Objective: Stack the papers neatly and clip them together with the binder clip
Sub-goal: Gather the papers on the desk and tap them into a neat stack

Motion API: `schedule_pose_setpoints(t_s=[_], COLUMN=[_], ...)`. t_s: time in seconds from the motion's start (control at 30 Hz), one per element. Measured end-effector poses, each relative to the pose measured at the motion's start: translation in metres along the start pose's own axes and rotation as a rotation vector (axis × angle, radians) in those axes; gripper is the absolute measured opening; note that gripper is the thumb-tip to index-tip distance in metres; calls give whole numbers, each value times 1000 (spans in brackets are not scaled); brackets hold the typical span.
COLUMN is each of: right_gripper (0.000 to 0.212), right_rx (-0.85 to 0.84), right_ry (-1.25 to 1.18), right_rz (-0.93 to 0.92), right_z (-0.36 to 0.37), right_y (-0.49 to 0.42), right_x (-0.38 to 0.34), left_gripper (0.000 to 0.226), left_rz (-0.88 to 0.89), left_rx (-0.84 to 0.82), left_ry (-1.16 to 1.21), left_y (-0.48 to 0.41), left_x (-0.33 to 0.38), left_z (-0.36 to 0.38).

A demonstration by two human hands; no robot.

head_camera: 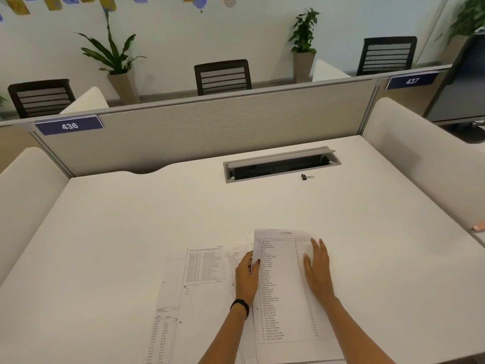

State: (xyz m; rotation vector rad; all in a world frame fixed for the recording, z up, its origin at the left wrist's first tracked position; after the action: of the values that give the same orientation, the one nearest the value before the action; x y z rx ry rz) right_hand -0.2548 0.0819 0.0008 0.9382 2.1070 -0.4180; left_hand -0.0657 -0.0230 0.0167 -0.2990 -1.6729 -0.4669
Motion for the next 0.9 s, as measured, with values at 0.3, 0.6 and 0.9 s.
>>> schedule_pose_setpoints(t_s=[0.3, 0.6, 0.9], right_gripper=[34, 29, 45], right_rx=[161, 254, 185], right_ry=[-458, -396, -279], right_rz=[237, 282, 253], right_z=[-39, -55, -39], right_y=[0, 6, 15], right_x=[17, 37, 33], left_gripper=[15, 40, 25], left_rz=[-36, -84, -115], left_rx=[32, 193, 142], left_ry=[41, -319, -188], left_y=[0, -12, -17], left_x=[0, -15, -23], left_z=[-1, -21, -15])
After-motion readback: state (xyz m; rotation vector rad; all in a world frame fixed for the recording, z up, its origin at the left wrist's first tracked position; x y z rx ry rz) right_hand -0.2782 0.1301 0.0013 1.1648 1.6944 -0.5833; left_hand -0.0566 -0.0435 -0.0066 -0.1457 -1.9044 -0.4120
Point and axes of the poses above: each hand's wrist, its own y-axis away from the middle knuckle, its own z-axis out of the palm, x = y × z, the point moved 8 cm from there along -y, towards the middle knuckle, and after that the axes turned 2 degrees about z, right-handed, at the moved point
